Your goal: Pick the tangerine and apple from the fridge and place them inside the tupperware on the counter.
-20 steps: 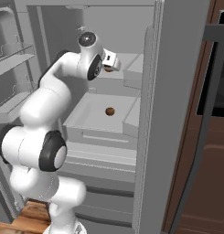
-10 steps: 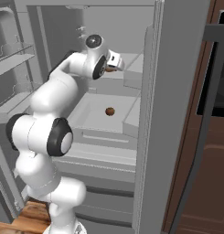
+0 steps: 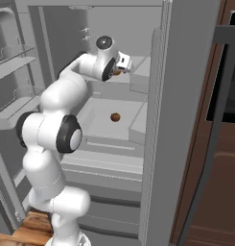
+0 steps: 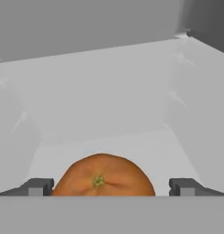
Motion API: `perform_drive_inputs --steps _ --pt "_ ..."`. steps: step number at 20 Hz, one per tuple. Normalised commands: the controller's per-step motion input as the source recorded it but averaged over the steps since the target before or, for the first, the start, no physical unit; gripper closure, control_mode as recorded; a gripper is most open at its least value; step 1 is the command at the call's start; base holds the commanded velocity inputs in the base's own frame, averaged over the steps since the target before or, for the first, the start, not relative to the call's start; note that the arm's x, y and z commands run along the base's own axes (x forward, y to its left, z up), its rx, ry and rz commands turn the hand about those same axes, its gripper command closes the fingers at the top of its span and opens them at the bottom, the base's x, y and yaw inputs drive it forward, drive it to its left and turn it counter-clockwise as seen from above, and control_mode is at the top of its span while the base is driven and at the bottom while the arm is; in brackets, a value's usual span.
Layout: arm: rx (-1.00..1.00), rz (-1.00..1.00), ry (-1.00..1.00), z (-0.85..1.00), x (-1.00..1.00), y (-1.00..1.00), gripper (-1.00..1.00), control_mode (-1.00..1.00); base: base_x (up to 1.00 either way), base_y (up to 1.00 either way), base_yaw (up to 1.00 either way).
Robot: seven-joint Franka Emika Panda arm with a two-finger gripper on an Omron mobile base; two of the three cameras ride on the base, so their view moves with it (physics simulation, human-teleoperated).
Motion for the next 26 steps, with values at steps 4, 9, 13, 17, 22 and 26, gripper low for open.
perform_drive_inputs --steps 4,9,13,17,22,26 --pt "0.0 0.0 0.03 -0.3 0.21 0.0 1.0 -1.0 0.0 0.0 0.0" --pt "0.0 0.0 0.05 -0.49 0.03 0.01 1.0 -1.0 0.0 0.0 0.0" --pt "0.0 0.0 -0.01 -0.03 -0.3 0.04 1.0 -1.0 0.0 0.0 0.0" --pt "0.0 0.0 -0.08 -0.01 -1.0 0.15 1.0 -1.0 0.0 0.0 0.0" --pt "-0.03 0.01 -0.17 -0.21 -1.0 0.37 1.0 -1.0 0.0 0.0 0.0" --pt "-0.01 0.0 -0.01 -0.5 -1.0 0.33 1.0 -1.0 0.0 0.0 0.0"
